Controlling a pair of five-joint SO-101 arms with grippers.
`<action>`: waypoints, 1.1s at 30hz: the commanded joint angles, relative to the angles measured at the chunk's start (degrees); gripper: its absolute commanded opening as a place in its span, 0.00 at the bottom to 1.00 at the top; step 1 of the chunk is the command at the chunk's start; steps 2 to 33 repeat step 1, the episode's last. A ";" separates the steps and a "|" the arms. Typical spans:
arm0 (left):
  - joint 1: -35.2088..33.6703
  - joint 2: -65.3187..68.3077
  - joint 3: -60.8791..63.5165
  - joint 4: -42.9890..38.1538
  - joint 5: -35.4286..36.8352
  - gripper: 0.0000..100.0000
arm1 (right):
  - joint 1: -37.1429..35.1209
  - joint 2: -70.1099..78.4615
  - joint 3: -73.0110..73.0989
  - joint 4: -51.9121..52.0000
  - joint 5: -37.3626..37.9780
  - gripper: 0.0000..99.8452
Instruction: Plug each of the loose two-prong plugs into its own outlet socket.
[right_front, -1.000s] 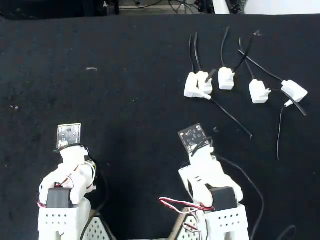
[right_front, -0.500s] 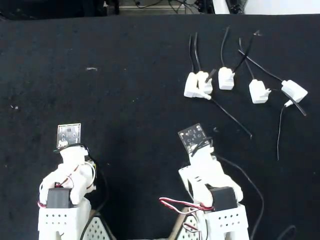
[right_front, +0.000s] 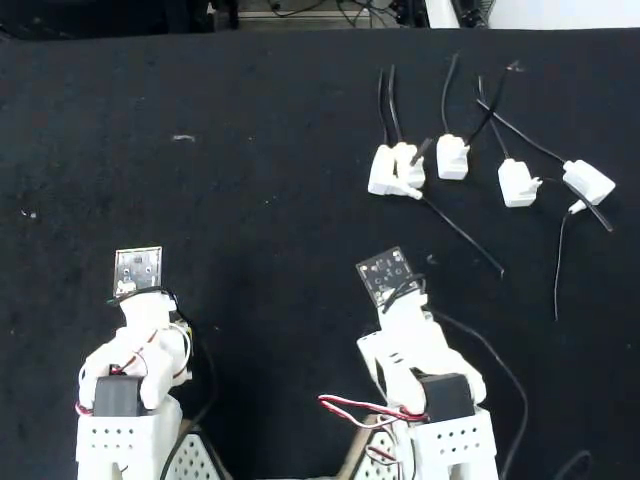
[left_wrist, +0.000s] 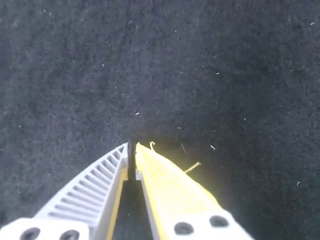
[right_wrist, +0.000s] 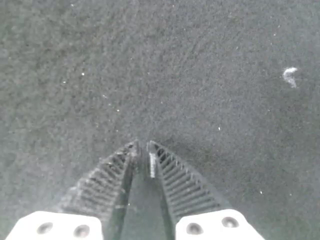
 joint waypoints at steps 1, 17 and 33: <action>0.31 -0.44 1.27 0.09 -0.35 0.04 | -0.18 -4.88 0.22 -0.70 0.18 0.01; 0.31 -0.44 1.27 0.09 -0.35 0.04 | -0.18 -4.88 0.22 -0.70 0.18 0.01; 0.31 -0.44 1.27 0.09 -0.35 0.04 | -0.18 -4.88 0.22 -0.70 0.18 0.01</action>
